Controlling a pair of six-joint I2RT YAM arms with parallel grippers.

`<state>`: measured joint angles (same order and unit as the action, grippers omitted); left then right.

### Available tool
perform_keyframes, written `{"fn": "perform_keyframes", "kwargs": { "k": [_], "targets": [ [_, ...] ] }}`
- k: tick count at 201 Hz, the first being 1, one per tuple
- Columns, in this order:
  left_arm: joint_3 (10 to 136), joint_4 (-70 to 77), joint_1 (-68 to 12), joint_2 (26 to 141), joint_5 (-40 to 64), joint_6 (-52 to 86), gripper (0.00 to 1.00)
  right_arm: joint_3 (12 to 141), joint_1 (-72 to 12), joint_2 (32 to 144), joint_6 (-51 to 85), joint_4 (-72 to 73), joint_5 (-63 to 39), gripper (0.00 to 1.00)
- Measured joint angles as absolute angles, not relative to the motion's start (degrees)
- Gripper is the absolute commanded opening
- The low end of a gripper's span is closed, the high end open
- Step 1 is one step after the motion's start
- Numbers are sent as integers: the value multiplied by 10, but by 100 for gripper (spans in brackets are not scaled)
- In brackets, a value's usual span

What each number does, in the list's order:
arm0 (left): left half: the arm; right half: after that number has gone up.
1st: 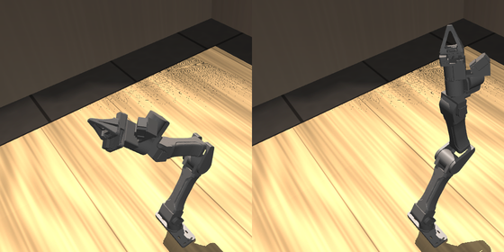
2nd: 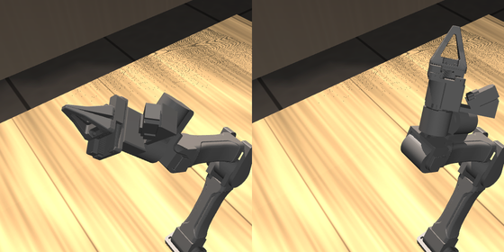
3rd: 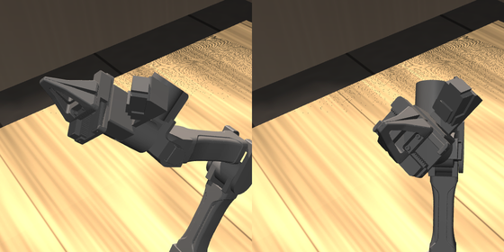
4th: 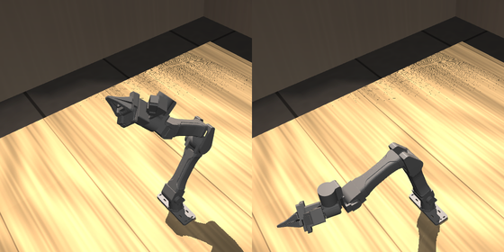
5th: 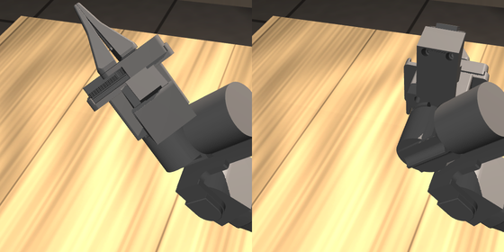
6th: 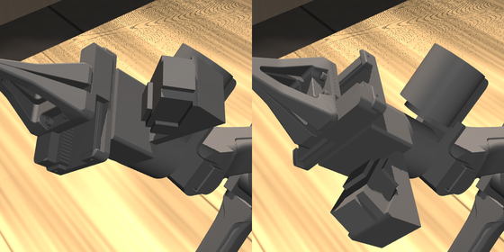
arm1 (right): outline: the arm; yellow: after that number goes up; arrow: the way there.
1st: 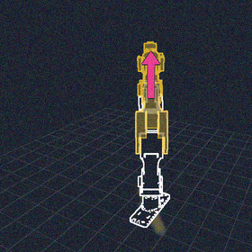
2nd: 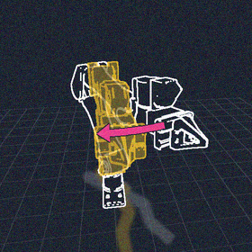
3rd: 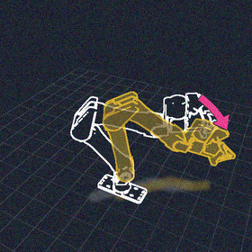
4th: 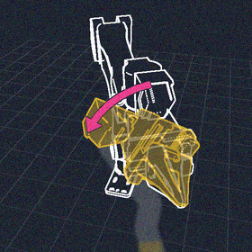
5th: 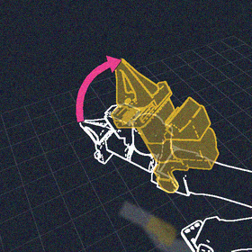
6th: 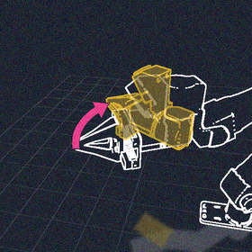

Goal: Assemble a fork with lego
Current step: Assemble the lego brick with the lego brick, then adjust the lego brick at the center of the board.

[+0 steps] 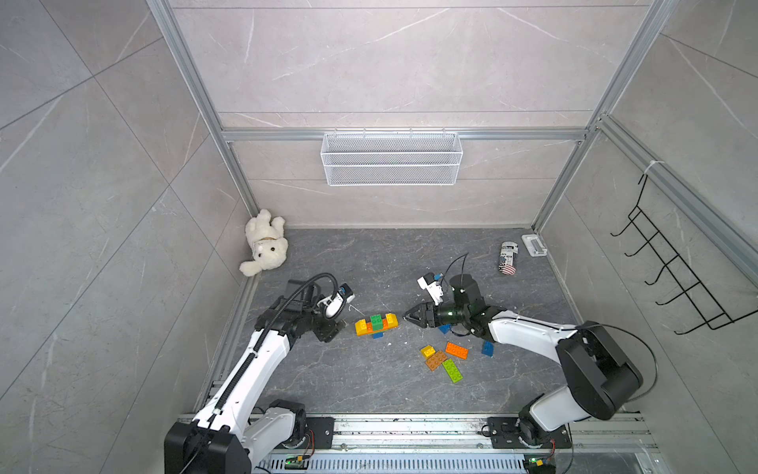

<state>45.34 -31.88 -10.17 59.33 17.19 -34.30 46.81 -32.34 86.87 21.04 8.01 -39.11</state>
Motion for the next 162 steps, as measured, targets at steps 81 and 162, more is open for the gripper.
{"fn": "perform_keyframes", "kwargs": {
  "k": [81, 162],
  "targets": [
    [390, -189, 4, 568, 186, -165, 75, 693, -440, 966, -254, -209, -303, 66],
    [376, -157, 13, 570, 212, -145, 74, 892, -459, 1122, -449, -359, -276, 66]
  ]
}}
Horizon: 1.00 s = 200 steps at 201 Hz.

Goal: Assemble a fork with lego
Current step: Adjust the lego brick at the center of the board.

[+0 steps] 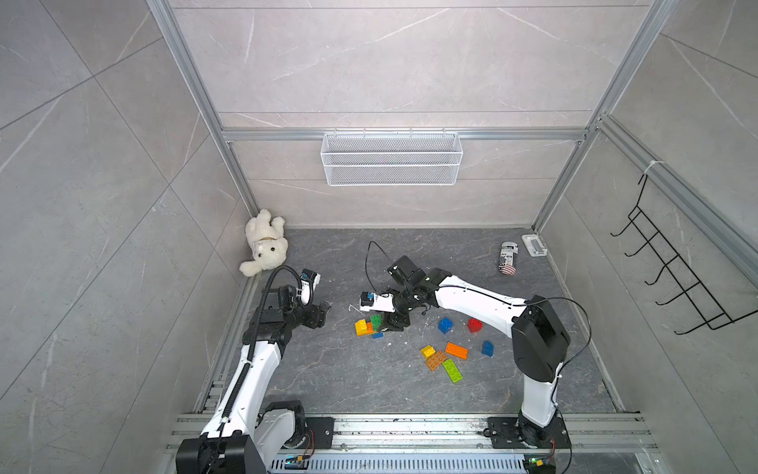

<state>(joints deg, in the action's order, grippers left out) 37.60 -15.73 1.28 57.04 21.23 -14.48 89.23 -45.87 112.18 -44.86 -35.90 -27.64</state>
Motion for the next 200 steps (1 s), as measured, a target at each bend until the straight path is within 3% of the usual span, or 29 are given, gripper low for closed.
{"fn": "perform_keyframes", "kwargs": {
  "k": [40, 121, 168, 200],
  "targets": [
    [376, -158, 13, 566, 217, -143, 74, 931, -463, 1172, -474, -397, -270, 61],
    [376, -177, 14, 564, 216, -145, 73, 1035, -462, 1240, -494, -486, -268, 35],
    [380, -199, 17, 552, 211, -145, 73, 1067, -457, 1257, -486, -537, -308, 34],
    [392, -209, 26, 532, 199, -143, 73, 1183, -457, 1313, -469, -602, -372, 34]
  ]
}}
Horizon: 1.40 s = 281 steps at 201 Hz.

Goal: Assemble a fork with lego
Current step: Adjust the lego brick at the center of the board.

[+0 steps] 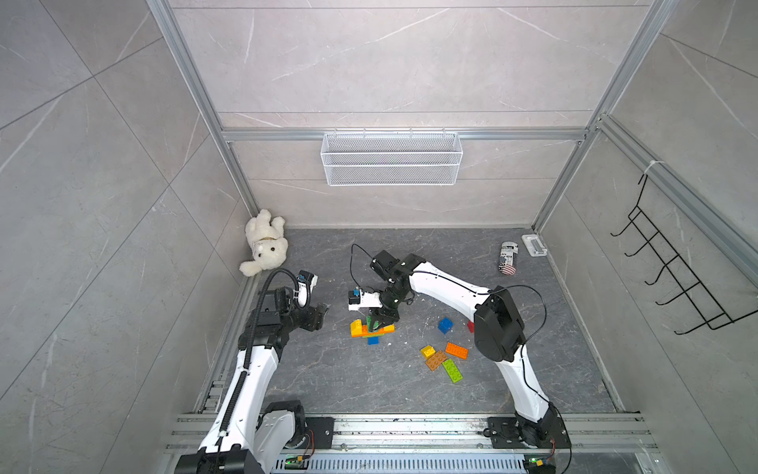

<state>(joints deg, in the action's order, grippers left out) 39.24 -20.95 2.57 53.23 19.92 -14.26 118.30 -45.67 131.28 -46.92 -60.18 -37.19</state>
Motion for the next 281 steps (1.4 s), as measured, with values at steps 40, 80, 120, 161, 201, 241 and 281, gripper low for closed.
{"fn": "perform_keyframes", "kwargs": {
  "k": [40, 80, 120, 161, 201, 241, 281],
  "targets": [
    [398, -216, 38, 518, 182, -138, 73, 1409, -457, 1452, -440, -696, -472, 36],
    [405, -228, 46, 516, 176, -139, 73, 1559, -457, 1588, -366, -738, -548, 39],
    [407, -238, 48, 516, 176, -139, 73, 1586, -456, 1637, -275, -734, -606, 51],
    [408, -243, 48, 518, 182, -138, 74, 1586, -444, 1642, -209, -701, -628, 65],
    [408, -243, 48, 519, 189, -138, 78, 1586, -417, 1642, -157, -654, -628, 100],
    [424, -249, 48, 528, 234, -122, 84, 1576, -395, 1628, -148, -662, -565, 100],
    [464, -252, 48, 539, 346, -87, 100, 1237, -398, 1382, -128, -546, -391, 99]
  ]
}}
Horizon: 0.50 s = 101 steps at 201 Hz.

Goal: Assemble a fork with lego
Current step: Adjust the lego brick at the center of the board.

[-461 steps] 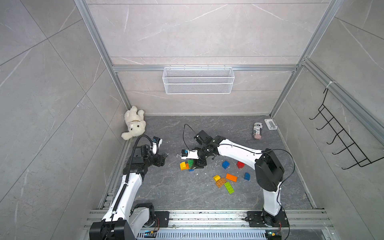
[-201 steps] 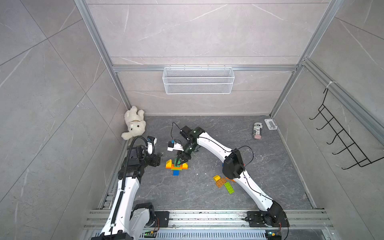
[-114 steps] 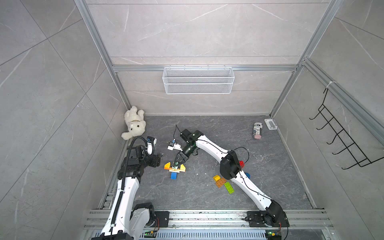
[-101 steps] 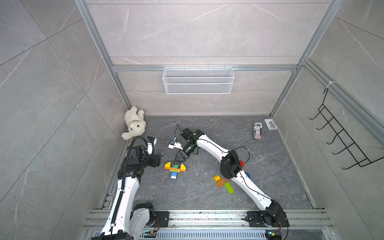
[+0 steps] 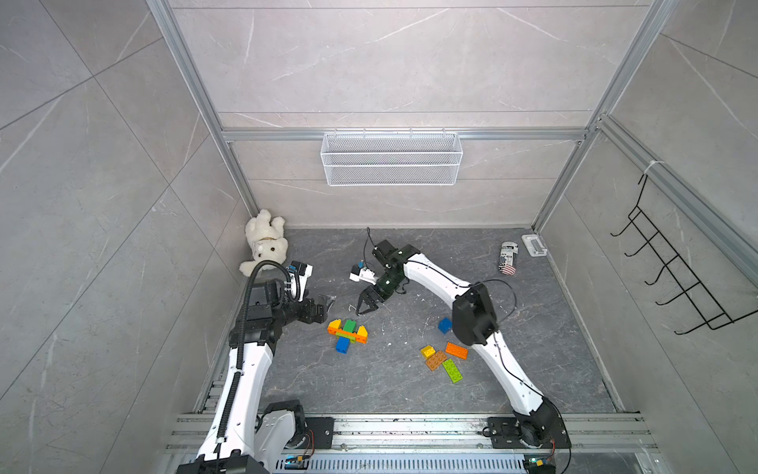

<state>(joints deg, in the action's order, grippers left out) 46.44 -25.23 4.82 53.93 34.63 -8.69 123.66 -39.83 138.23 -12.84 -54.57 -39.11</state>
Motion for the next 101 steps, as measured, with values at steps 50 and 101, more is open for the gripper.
{"fn": "perform_keyframes", "kwargs": {
  "k": [50, 101],
  "targets": [
    [445, -173, 36, 519, 391, 14, 100, 934, -400, 1026, -56, -334, -177, 99],
    [442, -149, -152, 550, 284, 62, 100, 746, -328, 894, 65, -255, -211, 99]
  ]
}}
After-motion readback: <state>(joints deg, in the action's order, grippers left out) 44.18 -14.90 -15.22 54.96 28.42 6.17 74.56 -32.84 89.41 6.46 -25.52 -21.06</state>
